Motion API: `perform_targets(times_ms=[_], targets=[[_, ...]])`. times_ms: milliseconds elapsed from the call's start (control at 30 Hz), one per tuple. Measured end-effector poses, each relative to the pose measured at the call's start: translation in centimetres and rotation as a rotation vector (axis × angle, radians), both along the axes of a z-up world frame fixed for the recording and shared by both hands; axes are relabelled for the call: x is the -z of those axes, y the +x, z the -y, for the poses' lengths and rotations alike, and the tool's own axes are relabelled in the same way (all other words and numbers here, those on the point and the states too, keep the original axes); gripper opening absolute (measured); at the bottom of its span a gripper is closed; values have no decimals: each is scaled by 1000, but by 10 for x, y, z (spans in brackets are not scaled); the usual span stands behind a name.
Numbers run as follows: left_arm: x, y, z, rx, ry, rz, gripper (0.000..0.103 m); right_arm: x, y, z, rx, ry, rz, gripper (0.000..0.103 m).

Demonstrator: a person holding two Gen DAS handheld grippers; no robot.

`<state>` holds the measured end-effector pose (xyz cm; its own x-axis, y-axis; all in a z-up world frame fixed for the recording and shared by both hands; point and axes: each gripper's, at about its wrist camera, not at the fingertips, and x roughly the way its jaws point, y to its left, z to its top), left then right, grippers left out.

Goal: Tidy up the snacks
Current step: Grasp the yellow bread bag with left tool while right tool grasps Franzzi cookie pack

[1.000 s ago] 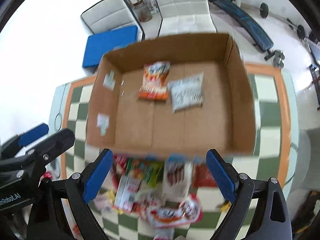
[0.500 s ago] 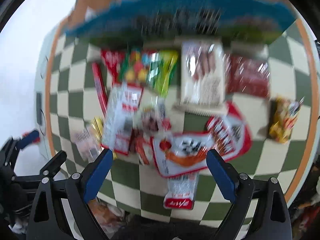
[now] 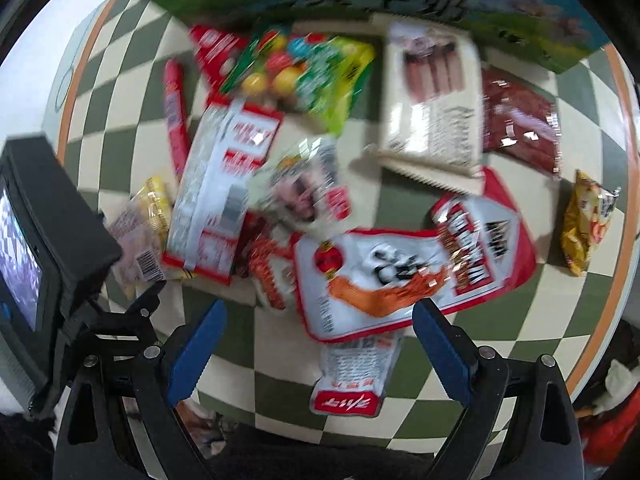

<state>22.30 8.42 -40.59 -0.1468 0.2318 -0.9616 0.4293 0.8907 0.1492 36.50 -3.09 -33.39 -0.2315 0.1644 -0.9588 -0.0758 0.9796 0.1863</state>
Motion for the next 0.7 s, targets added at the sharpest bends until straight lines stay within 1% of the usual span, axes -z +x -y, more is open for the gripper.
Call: perform_targets(times_ms=[33, 67, 100, 167, 233, 267, 333, 367, 433, 500, 567, 600, 633, 700], targets=[[-1, 3, -5, -57, -19, -4, 77, -1, 5, 7, 24, -5, 11, 96], [-1, 8, -16, -182, -44, -20, 76, -1, 10, 12, 44, -12, 21, 96], [-1, 11, -25, -255, -64, -31, 76, -1, 15, 20, 72, -18, 35, 96], [1, 15, -49, -475, -115, -62, 76, 1, 28, 35, 130, -20, 54, 96], [1, 15, -68, -645, -174, -64, 76, 6, 45, 50, 185, -25, 67, 96], [1, 13, -78, -727, -204, -67, 76, 8, 54, 56, 204, -27, 72, 96], [1, 11, -90, -825, -257, -75, 76, 15, 70, 64, 235, -22, 86, 96], [0, 10, -92, -846, -272, -74, 76, 19, 77, 66, 239, -25, 90, 96], [0, 5, -90, -834, -268, -68, 76, 28, 88, 68, 240, -28, 88, 96], [-2, 9, -83, -785, -235, -61, 76, 38, 96, 69, 248, -31, 70, 95], [-4, 12, -70, -711, -189, -56, 76, 46, 102, 68, 253, -43, 58, 90], [-4, 13, -65, -680, -165, -55, 76, 49, 105, 68, 253, -47, 49, 85], [-4, 14, -60, -664, -152, -56, 76, 52, 106, 67, 252, -52, 42, 75], [-1, 13, -52, -641, -142, -66, 76, 54, 107, 64, 240, -43, 40, 65]])
